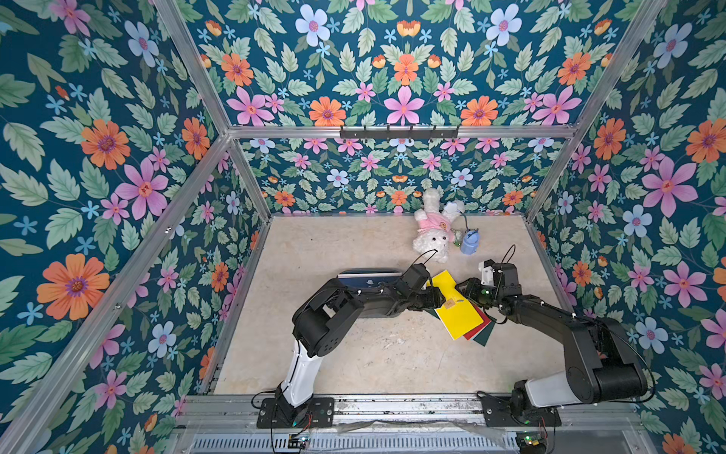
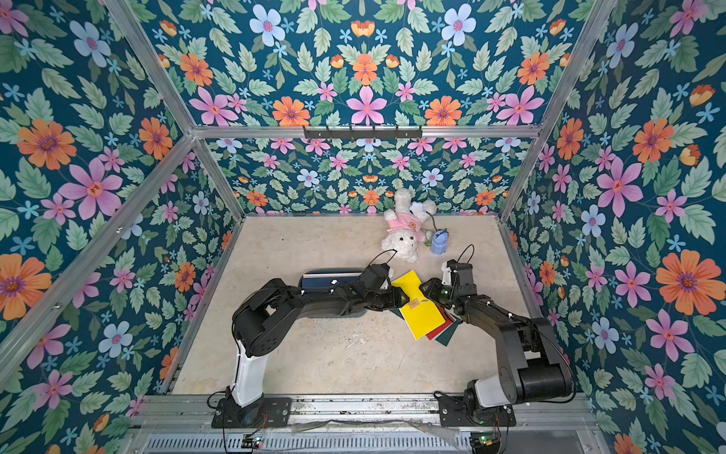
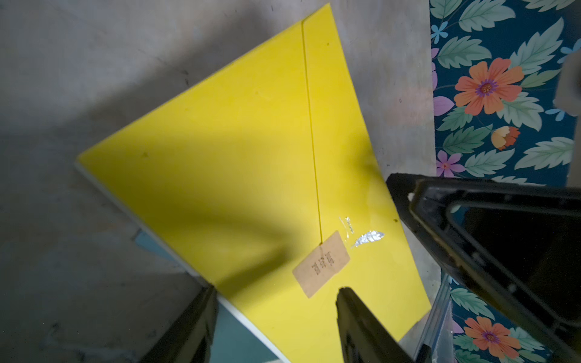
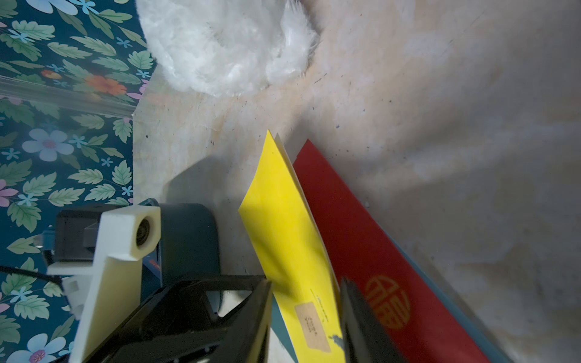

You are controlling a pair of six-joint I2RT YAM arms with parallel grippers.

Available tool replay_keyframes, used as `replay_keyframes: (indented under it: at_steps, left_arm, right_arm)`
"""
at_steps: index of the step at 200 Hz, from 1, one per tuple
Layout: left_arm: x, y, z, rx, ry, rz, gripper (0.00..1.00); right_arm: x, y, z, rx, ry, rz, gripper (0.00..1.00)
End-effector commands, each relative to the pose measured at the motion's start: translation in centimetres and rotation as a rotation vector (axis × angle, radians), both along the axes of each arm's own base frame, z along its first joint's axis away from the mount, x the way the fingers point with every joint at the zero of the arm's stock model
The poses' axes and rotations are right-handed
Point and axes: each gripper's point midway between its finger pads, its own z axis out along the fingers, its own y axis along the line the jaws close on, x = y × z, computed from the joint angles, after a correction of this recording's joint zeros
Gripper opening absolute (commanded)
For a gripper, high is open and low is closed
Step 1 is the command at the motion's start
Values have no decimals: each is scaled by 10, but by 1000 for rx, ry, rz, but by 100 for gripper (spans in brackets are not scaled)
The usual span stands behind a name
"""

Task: Put the sealed envelopes into the storage box
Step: Pick up the envelope from the center of the board.

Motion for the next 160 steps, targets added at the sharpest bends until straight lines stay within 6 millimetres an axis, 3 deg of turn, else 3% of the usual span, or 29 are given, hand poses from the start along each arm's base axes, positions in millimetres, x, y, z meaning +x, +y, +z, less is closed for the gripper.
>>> replay_keyframes:
  at_steps: [1,98,141,160]
  left_arm:
    - [-4,-6,6,-30,-3,-23,65]
    - [-4,-5,7,-29,-6,-22,66]
    - [-4,-5,6,-29,-6,-21,66]
    - [-4,-6,7,-32,-7,-22,66]
  right_arm:
    - [-11,9,2,29,32,51,41]
    - [-14,-2,10,-74,45,57,28]
    - [-19,4,12,-76,50,91,17]
    - [-21,5,9,-98,54,100,16]
